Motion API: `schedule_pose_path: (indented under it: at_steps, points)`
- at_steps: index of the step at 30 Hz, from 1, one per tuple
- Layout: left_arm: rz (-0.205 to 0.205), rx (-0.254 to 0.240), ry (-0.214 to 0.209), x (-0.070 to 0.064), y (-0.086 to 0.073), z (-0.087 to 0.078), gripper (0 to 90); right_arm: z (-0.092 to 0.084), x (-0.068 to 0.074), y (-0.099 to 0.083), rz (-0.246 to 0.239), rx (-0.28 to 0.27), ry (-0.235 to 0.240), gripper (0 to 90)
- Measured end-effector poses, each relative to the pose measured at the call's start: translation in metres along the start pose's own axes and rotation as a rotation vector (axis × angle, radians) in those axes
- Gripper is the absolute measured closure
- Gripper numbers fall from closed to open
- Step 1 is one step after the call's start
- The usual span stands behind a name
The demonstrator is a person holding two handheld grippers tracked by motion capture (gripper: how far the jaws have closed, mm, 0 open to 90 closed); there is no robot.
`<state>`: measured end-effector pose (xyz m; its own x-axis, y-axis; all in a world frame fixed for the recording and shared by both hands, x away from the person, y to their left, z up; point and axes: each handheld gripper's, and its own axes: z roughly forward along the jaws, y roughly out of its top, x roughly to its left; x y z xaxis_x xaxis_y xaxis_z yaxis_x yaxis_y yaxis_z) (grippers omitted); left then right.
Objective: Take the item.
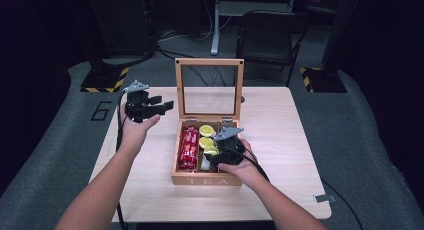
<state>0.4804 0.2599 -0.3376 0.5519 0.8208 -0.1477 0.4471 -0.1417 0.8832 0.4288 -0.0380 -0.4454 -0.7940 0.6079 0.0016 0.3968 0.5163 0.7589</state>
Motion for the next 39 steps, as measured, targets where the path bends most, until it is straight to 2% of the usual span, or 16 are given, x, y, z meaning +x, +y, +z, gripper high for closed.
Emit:
schedule_pose_path:
  at_steps: [2,4,14,21,24,28,35,37,39]
  points:
    - [0.001,0.001,0.0,0.001,0.0,-0.001,40.8,0.002,0.001,-0.001,0.002,0.01,0.0,30.2]
    - [-0.017,0.0,0.0,0.001,0.0,-0.001,40.8,0.003,0.001,-0.001,-0.01,0.003,0.001,30.2]
    - [-0.018,0.001,0.0,0.001,0.0,0.0,40.8,0.006,0.002,-0.001,-0.019,0.009,0.008,30.3]
    - [-0.02,-0.003,-0.001,0.001,0.0,0.0,40.7,0.009,0.005,-0.001,-0.042,0.02,0.013,30.4]
    - [-0.007,-0.002,-0.006,0.002,0.0,-0.001,40.7,0.011,0.006,-0.001,-0.057,0.022,0.008,30.6]
    - [-0.022,-0.009,0.0,0.002,0.0,-0.001,40.7,0.012,0.005,-0.002,-0.053,0.032,0.006,31.5]
    - [-0.017,-0.009,0.001,0.002,0.0,-0.001,40.7,0.012,0.005,-0.002,-0.064,0.04,-0.005,35.7]
    - [-0.021,-0.01,0.0,0.002,0.0,-0.001,40.7,0.012,0.005,-0.002,-0.052,0.044,-0.001,36.1]
    - [-0.023,-0.01,0.0,0.002,0.0,-0.001,40.7,0.012,0.004,-0.002,-0.064,0.038,-0.002,36.6]
